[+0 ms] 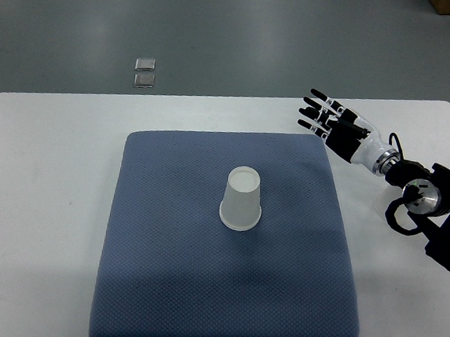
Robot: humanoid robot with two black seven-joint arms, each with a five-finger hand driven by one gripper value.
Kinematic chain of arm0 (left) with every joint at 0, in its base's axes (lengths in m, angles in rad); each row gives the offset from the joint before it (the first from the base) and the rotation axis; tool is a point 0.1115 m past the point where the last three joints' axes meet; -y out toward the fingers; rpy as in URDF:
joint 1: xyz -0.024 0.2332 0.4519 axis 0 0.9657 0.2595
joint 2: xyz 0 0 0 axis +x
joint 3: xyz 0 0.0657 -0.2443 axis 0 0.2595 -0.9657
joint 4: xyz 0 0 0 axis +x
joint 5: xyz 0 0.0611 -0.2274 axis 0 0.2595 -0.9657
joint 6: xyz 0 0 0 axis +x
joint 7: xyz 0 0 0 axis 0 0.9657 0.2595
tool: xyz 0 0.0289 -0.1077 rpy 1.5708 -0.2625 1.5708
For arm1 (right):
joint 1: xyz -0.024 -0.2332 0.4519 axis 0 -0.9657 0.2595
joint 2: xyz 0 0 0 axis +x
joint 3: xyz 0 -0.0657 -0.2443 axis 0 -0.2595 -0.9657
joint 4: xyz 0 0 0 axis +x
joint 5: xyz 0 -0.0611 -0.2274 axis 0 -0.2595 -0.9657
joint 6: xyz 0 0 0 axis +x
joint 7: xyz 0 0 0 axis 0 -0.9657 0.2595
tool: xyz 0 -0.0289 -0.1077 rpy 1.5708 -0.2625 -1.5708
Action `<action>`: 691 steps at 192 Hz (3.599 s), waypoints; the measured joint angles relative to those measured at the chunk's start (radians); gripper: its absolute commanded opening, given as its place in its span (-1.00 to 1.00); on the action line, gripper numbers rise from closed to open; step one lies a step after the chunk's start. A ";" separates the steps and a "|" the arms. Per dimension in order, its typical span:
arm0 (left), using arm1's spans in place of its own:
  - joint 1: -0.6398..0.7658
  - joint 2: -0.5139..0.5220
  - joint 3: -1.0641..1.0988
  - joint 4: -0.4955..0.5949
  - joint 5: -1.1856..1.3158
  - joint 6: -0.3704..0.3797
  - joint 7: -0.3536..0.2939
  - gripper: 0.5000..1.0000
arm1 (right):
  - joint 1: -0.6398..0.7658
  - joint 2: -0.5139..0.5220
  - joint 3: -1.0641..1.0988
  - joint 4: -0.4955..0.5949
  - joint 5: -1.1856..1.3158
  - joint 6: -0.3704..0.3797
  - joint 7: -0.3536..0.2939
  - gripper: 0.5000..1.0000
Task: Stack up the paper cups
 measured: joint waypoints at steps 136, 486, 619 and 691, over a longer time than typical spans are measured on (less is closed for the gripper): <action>-0.007 0.000 0.001 0.000 0.000 0.000 -0.002 1.00 | 0.013 -0.007 0.009 0.001 0.006 -0.039 0.064 0.69; -0.007 0.000 0.003 0.002 0.000 0.000 -0.001 1.00 | 0.288 -0.543 -0.634 0.093 -1.356 -0.149 0.469 0.69; -0.007 0.000 0.003 0.002 0.000 0.000 -0.001 1.00 | 0.245 -0.471 -0.663 0.092 -1.347 -0.217 0.469 -0.01; -0.007 0.000 0.003 0.002 0.000 0.000 -0.001 1.00 | 0.238 -0.459 -0.667 0.093 -1.362 -0.238 0.469 -0.68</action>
